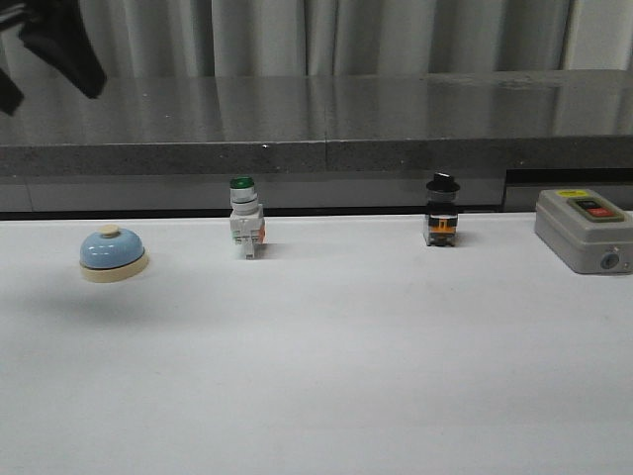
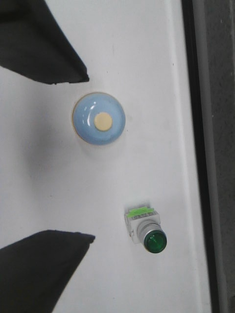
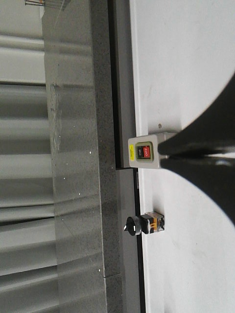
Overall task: Place and press bell with both arms
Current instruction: 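Lower the left gripper over the blue bell and close on it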
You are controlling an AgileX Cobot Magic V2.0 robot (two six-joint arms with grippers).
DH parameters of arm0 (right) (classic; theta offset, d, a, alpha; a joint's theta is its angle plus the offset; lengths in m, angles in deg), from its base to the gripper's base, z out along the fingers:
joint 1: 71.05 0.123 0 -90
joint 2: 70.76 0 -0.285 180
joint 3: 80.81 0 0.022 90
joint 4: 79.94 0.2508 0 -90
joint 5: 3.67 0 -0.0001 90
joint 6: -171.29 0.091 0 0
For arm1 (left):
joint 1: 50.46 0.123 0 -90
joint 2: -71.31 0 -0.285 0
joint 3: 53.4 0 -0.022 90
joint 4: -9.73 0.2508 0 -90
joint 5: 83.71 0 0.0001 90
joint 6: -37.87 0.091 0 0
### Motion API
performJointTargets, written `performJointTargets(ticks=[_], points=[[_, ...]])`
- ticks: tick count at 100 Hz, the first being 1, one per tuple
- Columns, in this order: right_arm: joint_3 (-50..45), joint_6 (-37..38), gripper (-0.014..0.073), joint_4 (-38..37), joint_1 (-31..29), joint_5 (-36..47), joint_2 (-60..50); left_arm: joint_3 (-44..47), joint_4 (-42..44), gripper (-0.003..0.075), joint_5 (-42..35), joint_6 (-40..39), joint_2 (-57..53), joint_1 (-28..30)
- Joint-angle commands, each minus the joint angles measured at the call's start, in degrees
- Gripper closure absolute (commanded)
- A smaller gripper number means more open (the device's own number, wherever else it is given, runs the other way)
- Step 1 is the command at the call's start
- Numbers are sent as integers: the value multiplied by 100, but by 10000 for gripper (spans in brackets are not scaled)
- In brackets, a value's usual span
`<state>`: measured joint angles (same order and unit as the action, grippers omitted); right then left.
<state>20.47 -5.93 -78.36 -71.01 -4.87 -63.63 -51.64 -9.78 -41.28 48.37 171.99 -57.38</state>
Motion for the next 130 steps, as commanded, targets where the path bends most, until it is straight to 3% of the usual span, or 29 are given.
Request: performJointTargets(ticks=[1, 22, 37, 115, 121, 130], points=[[84, -23, 662, -37, -33, 490, -74, -514, -125, 135, -29, 0, 222, -83], [84, -23, 662, -37, -33, 490, -74, -1222, 368, 135, 345, -104, 1041, -81], [84, -23, 662, -37, -33, 490, -74, -1399, 876, 135, 331, -599, 1371, -81], [84, -23, 662, -37, -33, 490, -74, -1479, 878, 135, 383, -661, 2416, -142], [84, -23, 662, -37, -33, 490, -74, -1479, 878, 146, 383, -661, 2453, -142], [84, -23, 662, -37, -33, 490, -74, -1479, 878, 221, 348, -661, 2454, -142]])
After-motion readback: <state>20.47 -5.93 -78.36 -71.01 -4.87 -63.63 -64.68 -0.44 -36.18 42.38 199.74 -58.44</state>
